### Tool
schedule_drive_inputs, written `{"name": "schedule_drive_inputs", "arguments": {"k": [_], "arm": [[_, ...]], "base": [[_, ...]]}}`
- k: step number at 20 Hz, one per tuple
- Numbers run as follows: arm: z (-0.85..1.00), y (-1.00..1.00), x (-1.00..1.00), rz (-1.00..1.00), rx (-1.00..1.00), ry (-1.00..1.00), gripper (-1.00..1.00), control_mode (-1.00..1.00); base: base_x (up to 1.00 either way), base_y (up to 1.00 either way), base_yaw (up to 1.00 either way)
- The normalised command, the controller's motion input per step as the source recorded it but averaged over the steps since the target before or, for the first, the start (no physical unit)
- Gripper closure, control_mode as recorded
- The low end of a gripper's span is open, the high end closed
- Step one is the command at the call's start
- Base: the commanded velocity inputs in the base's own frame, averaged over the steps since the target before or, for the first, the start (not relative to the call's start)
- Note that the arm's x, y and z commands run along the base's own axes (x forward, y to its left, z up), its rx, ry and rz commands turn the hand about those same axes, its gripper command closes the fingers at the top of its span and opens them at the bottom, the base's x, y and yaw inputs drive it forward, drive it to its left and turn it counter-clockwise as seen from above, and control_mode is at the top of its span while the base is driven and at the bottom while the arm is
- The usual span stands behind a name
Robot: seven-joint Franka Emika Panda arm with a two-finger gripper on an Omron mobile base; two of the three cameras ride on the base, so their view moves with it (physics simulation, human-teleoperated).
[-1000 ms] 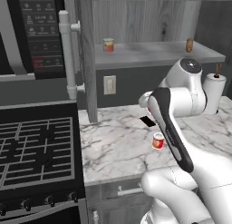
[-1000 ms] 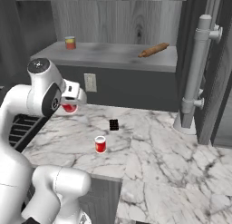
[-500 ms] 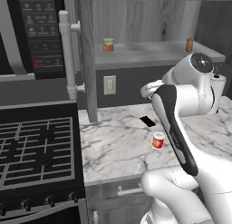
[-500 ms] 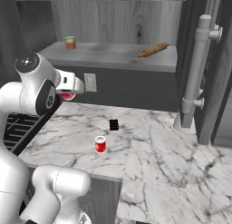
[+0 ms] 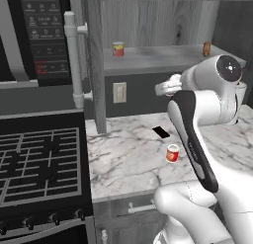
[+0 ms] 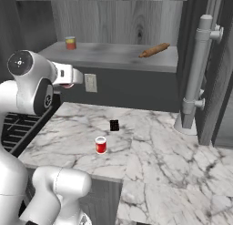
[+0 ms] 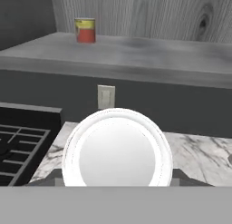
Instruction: Pick the cans from the counter and place them in their designated side in the cabinet.
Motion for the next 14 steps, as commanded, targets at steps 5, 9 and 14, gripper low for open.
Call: {"name": "schedule_drive_inputs", "arguments": {"k": [5, 9, 14], "arm": [[0.36, 0.00, 0.01, 0.02, 0.00, -0.13, 1.00, -1.00], [0.29, 0.00, 0.08, 0.01, 0.00, -0.11, 1.00, -1.00], [0.26, 0.00, 0.15, 0.02, 0.00, -0.06, 1.00, -1.00]], "base": [[0.00, 0.00, 0.00], [0.00, 0.00, 0.00], [0.00, 0.00, 0.00]]}}
